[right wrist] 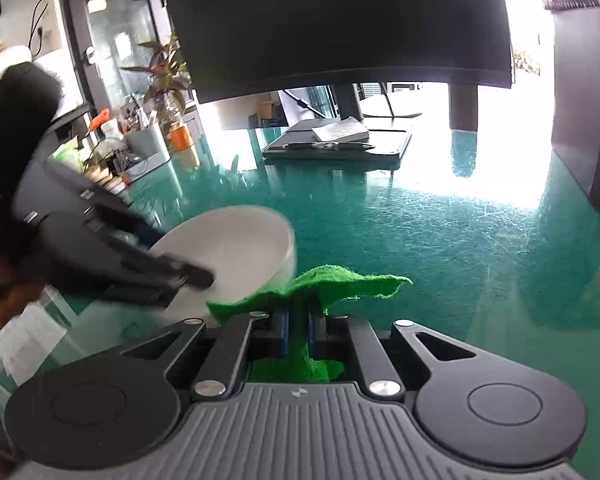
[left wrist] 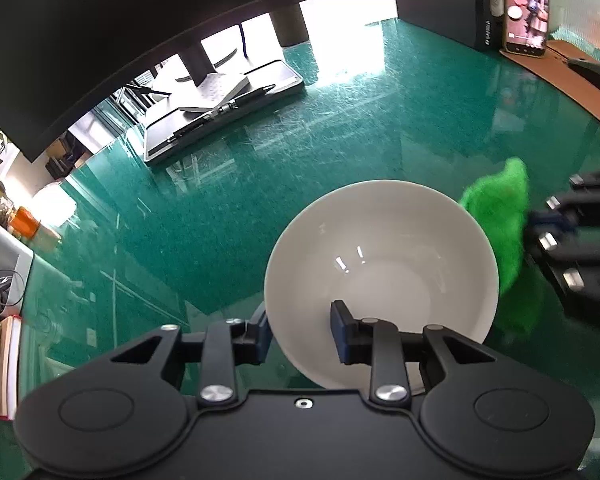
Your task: Clean bowl
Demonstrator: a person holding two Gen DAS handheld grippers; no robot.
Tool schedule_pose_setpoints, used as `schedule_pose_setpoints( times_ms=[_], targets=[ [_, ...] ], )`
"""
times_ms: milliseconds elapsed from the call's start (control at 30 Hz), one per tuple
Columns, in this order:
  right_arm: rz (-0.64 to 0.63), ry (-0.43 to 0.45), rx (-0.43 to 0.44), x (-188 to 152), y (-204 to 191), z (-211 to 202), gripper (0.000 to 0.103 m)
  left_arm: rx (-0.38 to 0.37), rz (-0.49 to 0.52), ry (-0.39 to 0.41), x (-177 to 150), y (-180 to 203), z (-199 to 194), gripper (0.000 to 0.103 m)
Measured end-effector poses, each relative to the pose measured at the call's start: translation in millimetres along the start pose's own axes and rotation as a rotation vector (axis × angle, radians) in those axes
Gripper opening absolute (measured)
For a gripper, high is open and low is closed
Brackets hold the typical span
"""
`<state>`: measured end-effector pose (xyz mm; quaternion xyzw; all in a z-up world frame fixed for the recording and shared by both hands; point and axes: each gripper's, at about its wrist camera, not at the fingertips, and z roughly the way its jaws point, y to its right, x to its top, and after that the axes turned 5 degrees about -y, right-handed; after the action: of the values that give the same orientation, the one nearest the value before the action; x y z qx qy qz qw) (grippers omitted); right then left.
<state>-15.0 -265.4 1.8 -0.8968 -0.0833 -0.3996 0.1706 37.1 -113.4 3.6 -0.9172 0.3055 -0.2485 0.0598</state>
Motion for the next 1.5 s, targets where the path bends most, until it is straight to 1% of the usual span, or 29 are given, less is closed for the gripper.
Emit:
schedule_pose_setpoints(
  times_ms=[67, 200, 267, 367, 433, 467, 500, 533, 567, 633, 667, 733, 833, 900, 1000, 1100, 1267, 1333, 1400, 1500],
  targets=[
    [0.001, 0.001, 0.01, -1.2, 1.0, 1.0, 0.009, -0.003, 0.012, -0.001, -2.0, -0.5, -1.9, 0.044],
    [-0.005, 0.006, 0.019, -2.9, -0.8, -3.5, 0.009, 0.031, 0.05, 0.02, 8.8, -6.8, -1.2, 0.048],
    [0.001, 0.008, 0.03, -4.3, -0.6, -6.7, 0.01, 0.007, 0.077, 0.015, 15.6, -8.0, 2.6, 0.054],
    [0.003, 0.009, 0.037, -8.4, -2.1, -15.0, 0.01, -0.023, 0.127, 0.011, 25.3, -5.9, 9.8, 0.059],
    [0.007, 0.005, 0.042, -10.3, -1.8, -16.6, 0.01, -0.05, 0.166, 0.029, 31.0, -1.4, 12.6, 0.062],
    [0.008, 0.002, 0.044, -10.7, -1.4, -16.5, 0.01, -0.063, 0.174, 0.034, 32.6, 0.1, 13.1, 0.06],
    [0.009, 0.0, 0.045, -11.0, -1.1, -16.3, 0.01, -0.076, 0.179, 0.037, 34.1, 1.4, 13.7, 0.056],
    [0.008, -0.002, 0.044, -11.0, -0.8, -15.6, 0.01, -0.081, 0.172, 0.038, 34.9, 1.8, 14.3, 0.041],
    [0.007, -0.004, 0.042, -10.9, -0.8, -14.5, 0.011, -0.078, 0.157, 0.038, 34.9, 1.5, 14.4, 0.037],
    [0.012, -0.004, 0.03, -10.7, 0.9, -12.6, 0.011, -0.073, 0.1, 0.042, 32.5, -4.5, 13.5, 0.023],
    [0.018, -0.006, 0.032, -10.4, 2.4, -11.6, 0.011, -0.071, 0.066, 0.044, 30.8, -8.8, 12.8, 0.018],
    [0.035, -0.01, 0.045, -9.7, 5.9, -9.5, 0.011, -0.064, -0.003, 0.042, 24.7, -16.5, 12.0, 0.015],
    [0.028, -0.007, 0.043, -9.2, 3.6, -8.2, 0.011, -0.031, -0.036, 0.044, 11.4, -16.0, 7.1, 0.016],
    [0.021, -0.006, 0.045, -8.7, 0.7, -7.2, 0.01, -0.035, -0.039, 0.043, 7.4, -14.1, 3.6, 0.016],
    [-0.016, -0.005, 0.01, -9.9, -8.6, -7.2, 0.01, -0.031, -0.035, 0.041, 7.8, -12.9, 2.8, 0.016],
    [-0.041, -0.005, 0.013, -11.5, -16.2, -9.4, 0.01, -0.016, -0.017, 0.04, 9.4, -9.8, 3.0, 0.016],
    [-0.121, 0.012, 0.077, -14.6, -41.3, -20.3, 0.011, 0.008, 0.006, 0.042, 9.8, -3.8, 3.4, 0.019],
    [-0.127, 0.007, 0.117, -14.2, -45.3, -21.0, 0.011, 0.008, 0.01, 0.043, 9.0, -2.7, 3.2, 0.019],
    [-0.126, 0.0, 0.139, -13.9, -46.8, -19.4, 0.011, 0.005, 0.016, 0.045, 7.7, -1.5, 2.6, 0.019],
    [-0.108, -0.009, 0.142, -12.2, -41.4, -16.7, 0.009, 0.008, 0.021, 0.047, 7.2, -0.4, 2.5, 0.019]
  ],
)
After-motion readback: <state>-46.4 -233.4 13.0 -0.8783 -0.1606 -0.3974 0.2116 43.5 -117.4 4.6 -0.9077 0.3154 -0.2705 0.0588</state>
